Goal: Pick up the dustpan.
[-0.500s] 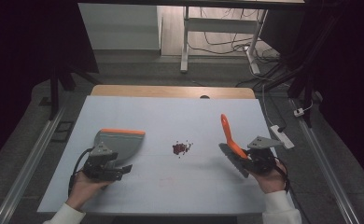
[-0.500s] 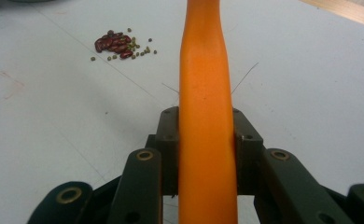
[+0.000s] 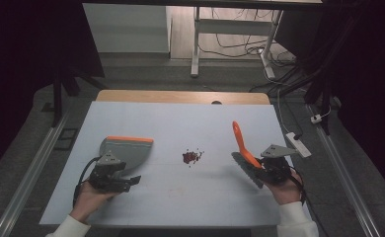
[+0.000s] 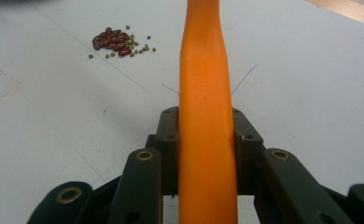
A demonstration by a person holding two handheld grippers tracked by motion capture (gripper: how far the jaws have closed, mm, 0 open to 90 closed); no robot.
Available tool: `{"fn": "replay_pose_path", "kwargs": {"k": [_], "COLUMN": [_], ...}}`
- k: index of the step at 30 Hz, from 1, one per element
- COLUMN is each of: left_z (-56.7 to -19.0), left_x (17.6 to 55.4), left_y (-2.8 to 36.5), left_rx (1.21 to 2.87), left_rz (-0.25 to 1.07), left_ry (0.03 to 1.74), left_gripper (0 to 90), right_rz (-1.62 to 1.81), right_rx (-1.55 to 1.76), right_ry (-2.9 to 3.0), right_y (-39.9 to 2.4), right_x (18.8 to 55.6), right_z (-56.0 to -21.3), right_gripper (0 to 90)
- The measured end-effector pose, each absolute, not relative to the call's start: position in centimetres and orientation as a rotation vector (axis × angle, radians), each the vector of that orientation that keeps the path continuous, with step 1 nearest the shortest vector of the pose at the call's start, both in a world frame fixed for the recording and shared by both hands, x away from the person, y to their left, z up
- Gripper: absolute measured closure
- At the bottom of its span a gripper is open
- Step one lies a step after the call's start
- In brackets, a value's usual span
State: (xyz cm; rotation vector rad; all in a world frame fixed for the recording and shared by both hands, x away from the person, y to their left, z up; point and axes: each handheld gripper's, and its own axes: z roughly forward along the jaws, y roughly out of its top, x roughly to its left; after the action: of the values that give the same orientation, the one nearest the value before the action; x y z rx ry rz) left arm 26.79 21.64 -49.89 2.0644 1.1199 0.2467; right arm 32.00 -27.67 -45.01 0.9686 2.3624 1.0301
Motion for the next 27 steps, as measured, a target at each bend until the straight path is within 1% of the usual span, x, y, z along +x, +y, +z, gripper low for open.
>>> {"fn": "replay_pose_path", "kwargs": {"k": [22,27], "left_z": [-48.7,-48.5], "left_x": [26.8,27.2], "left_y": [21.0,20.6], "left_rx": [2.056,2.086], "left_rz": [0.232,0.209], "left_ry": [1.139,1.186], "left_gripper": [20.6,20.7], "right_rz": [1.045,1.045], "right_rx": [0.983,0.98], "right_ry": [2.348,2.356], "right_y": [-27.9,-27.8], "right_x": [32.0,32.1], "right_z": [-44.9,-45.1], "right_gripper": [70.0,70.0]}}
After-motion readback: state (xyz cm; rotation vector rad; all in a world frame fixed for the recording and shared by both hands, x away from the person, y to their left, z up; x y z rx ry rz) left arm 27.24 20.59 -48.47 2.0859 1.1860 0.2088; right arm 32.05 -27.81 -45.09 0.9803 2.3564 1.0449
